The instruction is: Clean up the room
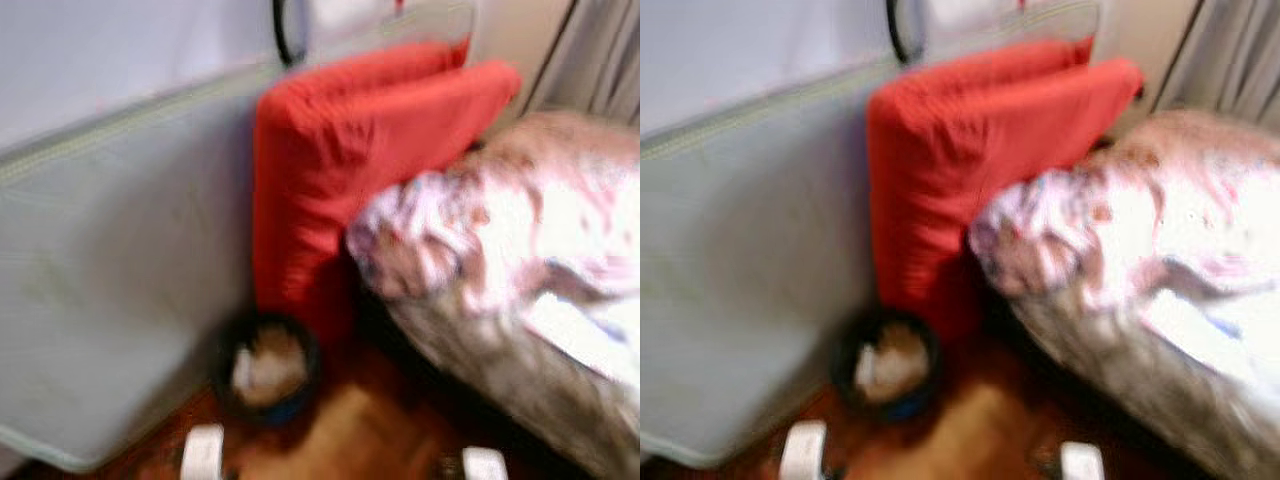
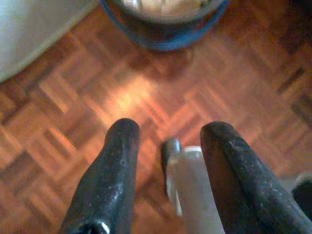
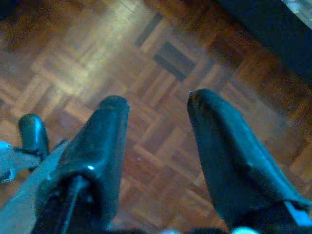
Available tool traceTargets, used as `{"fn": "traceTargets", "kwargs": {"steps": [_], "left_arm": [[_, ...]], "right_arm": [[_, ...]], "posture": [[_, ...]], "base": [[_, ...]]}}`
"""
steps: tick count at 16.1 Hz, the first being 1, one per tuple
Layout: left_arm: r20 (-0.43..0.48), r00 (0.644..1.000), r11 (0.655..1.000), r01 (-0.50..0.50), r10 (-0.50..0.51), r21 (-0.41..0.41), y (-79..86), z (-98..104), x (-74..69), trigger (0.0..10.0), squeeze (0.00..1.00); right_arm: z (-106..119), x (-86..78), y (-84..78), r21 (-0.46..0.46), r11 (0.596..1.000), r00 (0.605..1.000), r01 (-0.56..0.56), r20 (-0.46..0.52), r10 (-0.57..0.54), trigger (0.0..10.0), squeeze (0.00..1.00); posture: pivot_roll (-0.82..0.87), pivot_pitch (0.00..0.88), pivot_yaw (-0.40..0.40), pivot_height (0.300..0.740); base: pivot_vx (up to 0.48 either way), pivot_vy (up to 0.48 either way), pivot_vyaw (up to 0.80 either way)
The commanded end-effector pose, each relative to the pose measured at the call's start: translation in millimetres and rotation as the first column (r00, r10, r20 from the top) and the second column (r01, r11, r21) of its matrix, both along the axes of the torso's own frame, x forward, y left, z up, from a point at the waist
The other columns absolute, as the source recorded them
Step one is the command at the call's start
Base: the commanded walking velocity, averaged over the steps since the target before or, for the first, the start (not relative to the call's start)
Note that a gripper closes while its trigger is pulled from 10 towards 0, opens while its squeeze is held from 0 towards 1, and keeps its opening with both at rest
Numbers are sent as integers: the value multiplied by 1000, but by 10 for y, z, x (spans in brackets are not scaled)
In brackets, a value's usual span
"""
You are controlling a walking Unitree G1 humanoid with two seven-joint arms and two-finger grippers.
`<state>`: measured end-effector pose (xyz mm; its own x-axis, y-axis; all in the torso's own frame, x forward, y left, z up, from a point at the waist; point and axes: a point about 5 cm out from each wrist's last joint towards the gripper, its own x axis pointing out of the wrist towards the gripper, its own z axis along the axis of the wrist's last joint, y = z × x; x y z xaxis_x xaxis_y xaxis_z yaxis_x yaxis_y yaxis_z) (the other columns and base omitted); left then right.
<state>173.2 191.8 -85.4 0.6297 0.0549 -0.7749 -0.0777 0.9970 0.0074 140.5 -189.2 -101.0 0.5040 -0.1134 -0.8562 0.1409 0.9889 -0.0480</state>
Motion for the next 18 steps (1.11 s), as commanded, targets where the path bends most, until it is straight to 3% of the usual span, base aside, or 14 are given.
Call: {"fn": "traceTargets", "kwargs": {"steps": [1, 18], "left_arm": [[-173, 983, 999, -55, 53, -5, 618, -108, -677, 10000, 0], [-175, 983, 998, -62, 59, -11, 618, -110, -684, 10000, 0]], "right_arm": [[43, 127, 35, 161, 985, 998, -64, 16, 62, 10000, 0], [41, 123, 45, 159, 984, 997, -77, 13, 76, 10000, 0]], "posture": [[-14, 38, -19, 740], [-14, 17, -15, 740]], "base": [[0, -247, 0], [0, -21, 0]]}}
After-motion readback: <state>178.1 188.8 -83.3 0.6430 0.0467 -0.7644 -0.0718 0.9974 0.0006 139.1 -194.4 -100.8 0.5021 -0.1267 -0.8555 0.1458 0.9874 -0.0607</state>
